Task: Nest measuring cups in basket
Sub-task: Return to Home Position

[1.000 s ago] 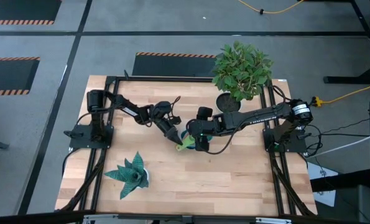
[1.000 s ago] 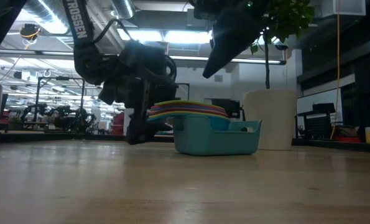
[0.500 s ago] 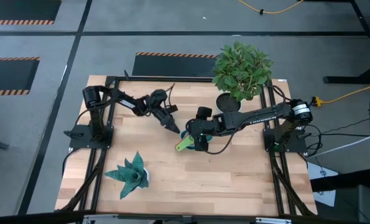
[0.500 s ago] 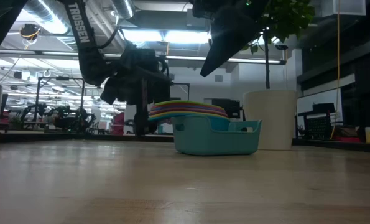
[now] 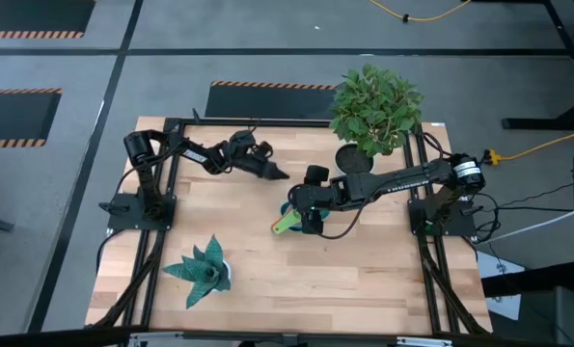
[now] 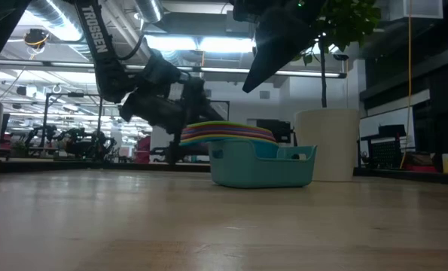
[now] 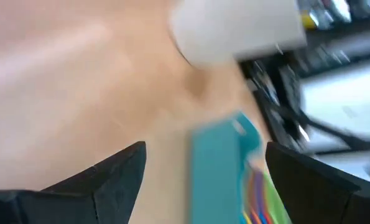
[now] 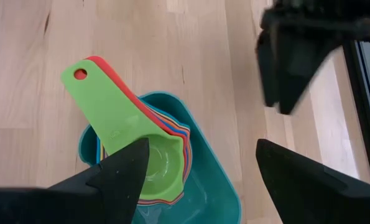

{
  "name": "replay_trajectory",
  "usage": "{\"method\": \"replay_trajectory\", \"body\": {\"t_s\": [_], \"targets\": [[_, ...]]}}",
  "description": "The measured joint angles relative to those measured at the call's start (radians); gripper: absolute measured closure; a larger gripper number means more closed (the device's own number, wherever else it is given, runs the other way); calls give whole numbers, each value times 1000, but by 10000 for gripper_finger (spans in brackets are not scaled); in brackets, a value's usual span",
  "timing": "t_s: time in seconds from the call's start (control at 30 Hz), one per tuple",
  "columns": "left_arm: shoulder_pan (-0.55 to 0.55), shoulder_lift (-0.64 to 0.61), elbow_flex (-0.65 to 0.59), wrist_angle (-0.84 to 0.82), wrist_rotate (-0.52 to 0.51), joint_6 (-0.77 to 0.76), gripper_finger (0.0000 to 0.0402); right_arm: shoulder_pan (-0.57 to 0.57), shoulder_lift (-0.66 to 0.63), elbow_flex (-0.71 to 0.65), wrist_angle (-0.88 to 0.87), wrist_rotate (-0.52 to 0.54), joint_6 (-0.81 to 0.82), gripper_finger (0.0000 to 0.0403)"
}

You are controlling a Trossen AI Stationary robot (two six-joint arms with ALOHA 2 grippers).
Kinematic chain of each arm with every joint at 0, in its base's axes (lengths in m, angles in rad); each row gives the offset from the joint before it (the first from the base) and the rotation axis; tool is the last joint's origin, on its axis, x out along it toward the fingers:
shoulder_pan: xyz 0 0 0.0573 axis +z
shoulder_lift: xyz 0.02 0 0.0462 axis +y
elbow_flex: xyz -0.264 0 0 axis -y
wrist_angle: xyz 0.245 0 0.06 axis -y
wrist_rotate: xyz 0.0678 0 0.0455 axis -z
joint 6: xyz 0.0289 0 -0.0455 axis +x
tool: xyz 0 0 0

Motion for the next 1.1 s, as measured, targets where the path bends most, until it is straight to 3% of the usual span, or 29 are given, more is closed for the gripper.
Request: {"method": "replay_trajectory", "body": {"t_s": [0.13,0.23,0.33,0.47,0.6,0.77,1.1], "targets": [[0,0,0,0,-201,-1,78,0,0,0,0,0,1,103],[1,0,0,0,-291,-1,78,0,0,0,0,0,-1,103],[12,1,0,15,-291,11,78,0,0,0,0,0,0,103],[17,-9,-1,104,-213,301,78,0,0,0,0,0,1,103],[-20,-87,-2,164,-165,414,78,0,0,0,1,0,-1,103],[-62,-298,-2,39,-188,587,78,0,0,0,1,0,-1,103],[-195,-956,0,-599,-384,785,78,0,0,0,6,0,1,103]]}}
